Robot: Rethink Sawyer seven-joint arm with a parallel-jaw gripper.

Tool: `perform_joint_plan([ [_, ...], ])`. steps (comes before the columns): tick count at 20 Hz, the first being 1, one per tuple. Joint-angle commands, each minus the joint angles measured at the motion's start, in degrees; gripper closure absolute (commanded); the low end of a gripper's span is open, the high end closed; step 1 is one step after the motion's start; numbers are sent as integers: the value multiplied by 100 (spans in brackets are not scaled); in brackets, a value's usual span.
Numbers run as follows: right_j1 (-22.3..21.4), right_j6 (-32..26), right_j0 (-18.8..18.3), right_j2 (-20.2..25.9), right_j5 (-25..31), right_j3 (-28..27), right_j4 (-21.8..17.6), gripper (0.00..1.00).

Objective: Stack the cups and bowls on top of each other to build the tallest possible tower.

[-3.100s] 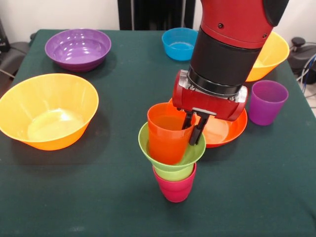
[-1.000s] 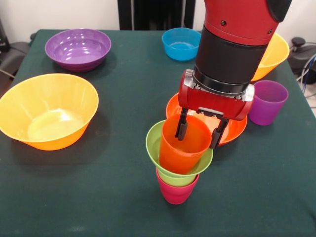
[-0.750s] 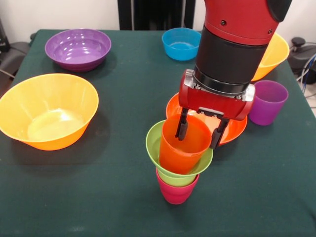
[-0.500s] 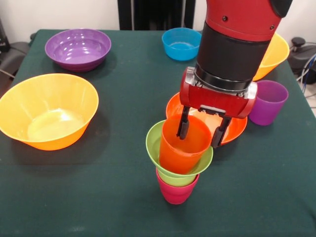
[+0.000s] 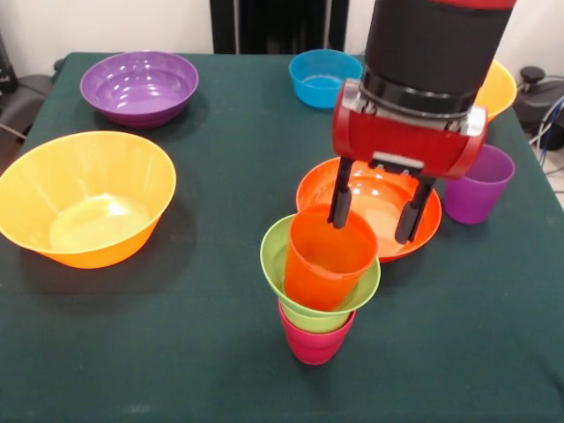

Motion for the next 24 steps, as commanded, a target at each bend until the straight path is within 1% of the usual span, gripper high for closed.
perform_joint_plan([
  [1,-78,495,147,335,533,662,55,0],
  [3,-125,552,179,310,556,715,80,0],
  [11,-355,978,369,186,461,1217,268,0],
  [17,-481,1281,499,187,302,1699,587,0],
  [24,-587,1636,714,155,-58,2200,926,0],
])
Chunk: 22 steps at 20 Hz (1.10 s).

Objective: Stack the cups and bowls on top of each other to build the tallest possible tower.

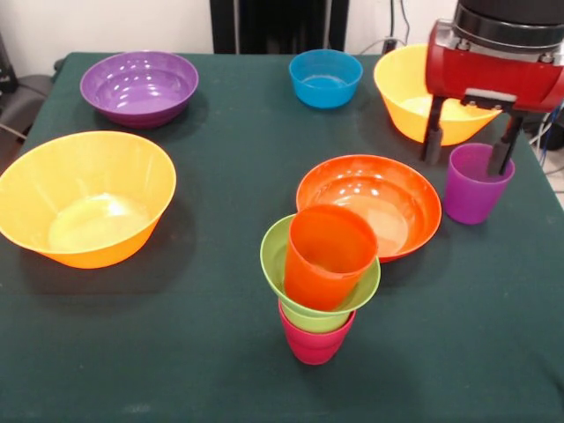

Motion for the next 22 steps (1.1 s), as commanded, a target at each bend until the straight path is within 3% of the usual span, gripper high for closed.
perform_joint_plan([
  [1,-7,1321,212,265,-65,1073,173,0],
  [13,38,1703,382,224,-1063,1795,277,0],
  [22,106,2029,459,183,-1397,1918,433,0],
])
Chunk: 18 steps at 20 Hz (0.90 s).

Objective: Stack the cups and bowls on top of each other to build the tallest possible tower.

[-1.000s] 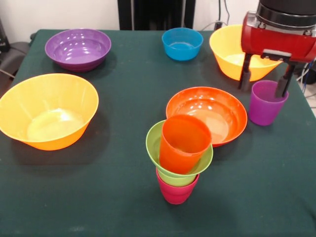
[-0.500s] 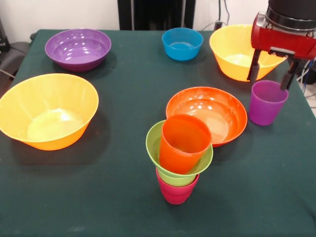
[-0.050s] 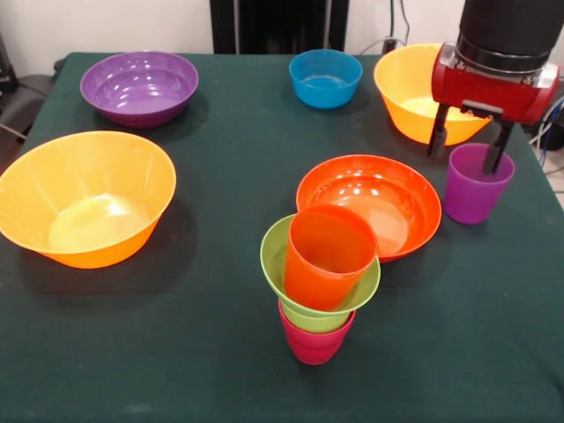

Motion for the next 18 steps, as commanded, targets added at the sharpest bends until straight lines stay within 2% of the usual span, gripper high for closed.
perform_joint_plan([
  [1,197,1291,134,264,-352,572,191,0],
  [9,202,1559,351,95,-141,450,322,0],
  [18,343,1889,598,-58,-215,347,521,0],
])
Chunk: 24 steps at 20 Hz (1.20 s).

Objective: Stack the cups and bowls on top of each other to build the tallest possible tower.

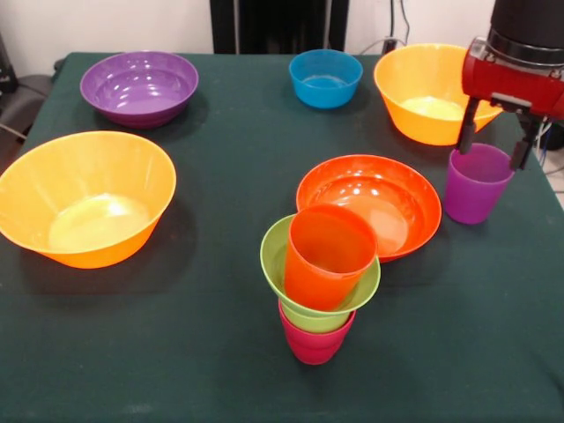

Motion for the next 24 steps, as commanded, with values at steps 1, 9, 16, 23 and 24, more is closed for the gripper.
perform_joint_plan([
  [1,349,1348,166,196,-94,250,155,0],
  [9,505,1522,334,104,-240,315,247,0],
  [16,598,1648,388,176,-535,521,338,0],
  [23,694,1820,567,91,-786,696,423,0],
  [24,702,1830,582,87,-806,722,433,0],
])
